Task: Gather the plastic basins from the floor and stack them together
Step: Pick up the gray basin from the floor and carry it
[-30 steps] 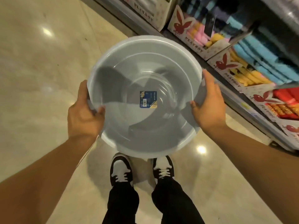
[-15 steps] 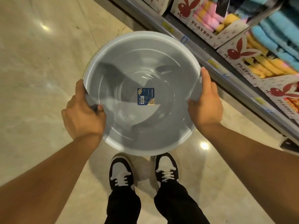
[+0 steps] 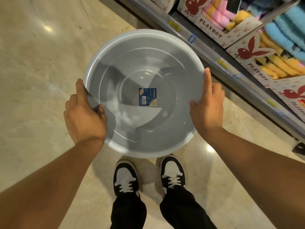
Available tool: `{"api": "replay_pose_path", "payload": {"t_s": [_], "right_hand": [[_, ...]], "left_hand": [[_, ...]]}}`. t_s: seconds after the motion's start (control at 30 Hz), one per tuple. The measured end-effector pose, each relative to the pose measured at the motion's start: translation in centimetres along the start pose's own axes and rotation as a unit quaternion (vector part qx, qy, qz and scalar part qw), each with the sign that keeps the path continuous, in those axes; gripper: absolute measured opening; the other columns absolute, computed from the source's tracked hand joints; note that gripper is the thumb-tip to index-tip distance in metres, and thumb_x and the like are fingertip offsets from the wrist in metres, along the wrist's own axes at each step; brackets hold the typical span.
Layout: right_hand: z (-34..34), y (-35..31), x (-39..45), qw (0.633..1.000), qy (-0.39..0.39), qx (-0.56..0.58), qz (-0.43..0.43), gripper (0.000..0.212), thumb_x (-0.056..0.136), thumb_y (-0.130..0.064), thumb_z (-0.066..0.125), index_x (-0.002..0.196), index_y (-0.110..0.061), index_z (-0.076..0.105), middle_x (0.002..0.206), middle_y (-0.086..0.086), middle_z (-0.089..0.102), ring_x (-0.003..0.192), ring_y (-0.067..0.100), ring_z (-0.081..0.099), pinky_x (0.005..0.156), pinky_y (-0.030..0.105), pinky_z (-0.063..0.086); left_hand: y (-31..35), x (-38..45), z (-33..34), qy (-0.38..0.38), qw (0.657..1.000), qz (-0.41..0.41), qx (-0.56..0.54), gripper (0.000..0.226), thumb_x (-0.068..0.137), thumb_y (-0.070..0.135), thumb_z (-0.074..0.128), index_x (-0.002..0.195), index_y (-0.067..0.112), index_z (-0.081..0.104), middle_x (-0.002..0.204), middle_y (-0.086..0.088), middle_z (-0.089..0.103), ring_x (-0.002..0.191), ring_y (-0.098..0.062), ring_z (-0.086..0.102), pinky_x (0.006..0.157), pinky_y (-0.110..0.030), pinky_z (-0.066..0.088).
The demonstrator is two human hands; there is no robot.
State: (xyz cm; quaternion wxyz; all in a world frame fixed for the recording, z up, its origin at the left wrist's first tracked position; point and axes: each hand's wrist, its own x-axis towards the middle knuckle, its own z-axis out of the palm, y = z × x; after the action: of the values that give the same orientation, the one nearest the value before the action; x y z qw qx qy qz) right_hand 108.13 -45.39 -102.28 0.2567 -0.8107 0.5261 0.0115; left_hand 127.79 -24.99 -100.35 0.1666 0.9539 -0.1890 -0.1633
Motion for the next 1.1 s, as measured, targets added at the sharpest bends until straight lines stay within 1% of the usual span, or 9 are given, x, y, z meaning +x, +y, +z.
{"api": "replay_pose_path", "payload": {"t_s": [0.2, 0.43, 0.57, 0.73, 0.8, 0.87, 0.93, 1.0, 1.1], "right_hand": [[-0.1, -0.1, 0.0, 0.999, 0.011, -0.038, -0.017, 0.100, 0.081, -0.001, 0.072, 0.159, -0.026, 0.016, 0.137, 0.013, 0.034, 0.118, 0.023, 0.039, 0.075, 0.024, 0.039], [0.8, -0.4, -0.3, 0.994, 0.060, -0.095, -0.012, 0.099, 0.081, -0.003, 0.071, 0.159, -0.028, 0.016, 0.129, 0.012, 0.041, 0.117, 0.027, 0.039, 0.090, 0.034, 0.042], [0.3, 0.0, 0.1, 0.997, 0.045, -0.056, 0.025, 0.097, 0.077, -0.011, 0.073, 0.154, -0.040, 0.022, 0.135, 0.011, 0.035, 0.120, 0.028, 0.035, 0.096, 0.043, 0.046], [0.0, 1.5, 0.4, 0.991, -0.019, 0.083, 0.103, 0.110, 0.082, -0.032, 0.080, 0.154, -0.050, -0.001, 0.163, 0.005, 0.015, 0.143, 0.034, 0.032, 0.105, 0.053, 0.042], [0.4, 1.7, 0.6, 0.982, -0.025, 0.144, 0.118, 0.113, 0.083, -0.032, 0.079, 0.154, -0.049, -0.006, 0.154, 0.002, 0.036, 0.133, 0.030, 0.047, 0.101, 0.054, 0.045], [1.2, 2.1, 0.7, 0.979, -0.031, 0.162, 0.117, 0.109, 0.084, -0.030, 0.075, 0.154, -0.050, -0.006, 0.118, -0.009, 0.060, 0.100, 0.014, 0.064, 0.084, 0.044, 0.057], [1.7, 2.9, 0.9, 0.979, -0.036, 0.163, 0.118, 0.104, 0.084, -0.031, 0.073, 0.154, -0.052, -0.001, 0.092, -0.031, 0.052, 0.076, 0.001, 0.059, 0.070, 0.032, 0.054], [1.9, 3.5, 1.3, 0.976, -0.042, 0.174, 0.123, 0.100, 0.083, -0.031, 0.074, 0.152, -0.053, 0.006, 0.085, -0.040, 0.051, 0.073, -0.005, 0.058, 0.067, 0.028, 0.050], [2.1, 4.0, 1.5, 0.974, -0.047, 0.192, 0.111, 0.094, 0.082, -0.028, 0.076, 0.150, -0.054, 0.017, 0.089, -0.053, 0.048, 0.082, -0.019, 0.056, 0.062, 0.012, 0.044]], "left_hand": [[-0.2, -0.4, 0.5, 0.025, 0.998, -0.012, 0.055, 0.070, 0.082, 0.013, 0.072, 0.145, 0.013, 0.041, 0.130, -0.022, 0.044, 0.116, -0.039, 0.043, 0.099, -0.052, 0.041], [-1.3, -0.8, 1.6, 0.007, 0.999, -0.018, -0.035, 0.075, 0.089, 0.018, 0.066, 0.154, 0.022, 0.027, 0.142, -0.015, 0.040, 0.126, -0.036, 0.044, 0.099, -0.056, 0.045], [-1.9, -0.6, 1.4, -0.015, 0.994, -0.036, -0.104, 0.079, 0.090, 0.018, 0.067, 0.155, 0.032, 0.024, 0.154, -0.010, 0.028, 0.135, -0.033, 0.040, 0.107, -0.051, 0.044], [-2.5, -0.8, 1.8, -0.031, 0.980, -0.098, -0.170, 0.093, 0.089, 0.026, 0.070, 0.156, 0.045, 0.009, 0.158, -0.005, 0.024, 0.135, -0.029, 0.042, 0.099, -0.032, 0.037], [-2.3, -0.8, 2.2, -0.023, 0.960, -0.173, -0.221, 0.092, 0.089, 0.029, 0.068, 0.155, 0.048, 0.007, 0.140, -0.006, 0.045, 0.119, -0.027, 0.054, 0.092, -0.032, 0.039], [-2.3, -0.9, 2.7, -0.022, 0.948, -0.202, -0.243, 0.090, 0.090, 0.030, 0.066, 0.155, 0.048, 0.008, 0.106, 0.009, 0.056, 0.085, -0.006, 0.059, 0.087, -0.030, 0.042], [-2.9, -0.8, 3.2, -0.031, 0.949, -0.195, -0.245, 0.089, 0.090, 0.028, 0.066, 0.156, 0.048, 0.010, 0.089, 0.029, 0.048, 0.071, 0.010, 0.056, 0.083, -0.021, 0.042], [-3.2, -0.6, 3.5, -0.039, 0.948, -0.186, -0.255, 0.091, 0.089, 0.025, 0.069, 0.155, 0.048, 0.011, 0.096, 0.036, 0.049, 0.078, 0.022, 0.057, 0.081, -0.015, 0.041], [-3.4, -0.1, 3.8, -0.049, 0.944, -0.175, -0.277, 0.088, 0.086, 0.019, 0.072, 0.154, 0.042, 0.022, 0.133, 0.014, 0.055, 0.115, -0.005, 0.058, 0.099, -0.025, 0.045]]}}
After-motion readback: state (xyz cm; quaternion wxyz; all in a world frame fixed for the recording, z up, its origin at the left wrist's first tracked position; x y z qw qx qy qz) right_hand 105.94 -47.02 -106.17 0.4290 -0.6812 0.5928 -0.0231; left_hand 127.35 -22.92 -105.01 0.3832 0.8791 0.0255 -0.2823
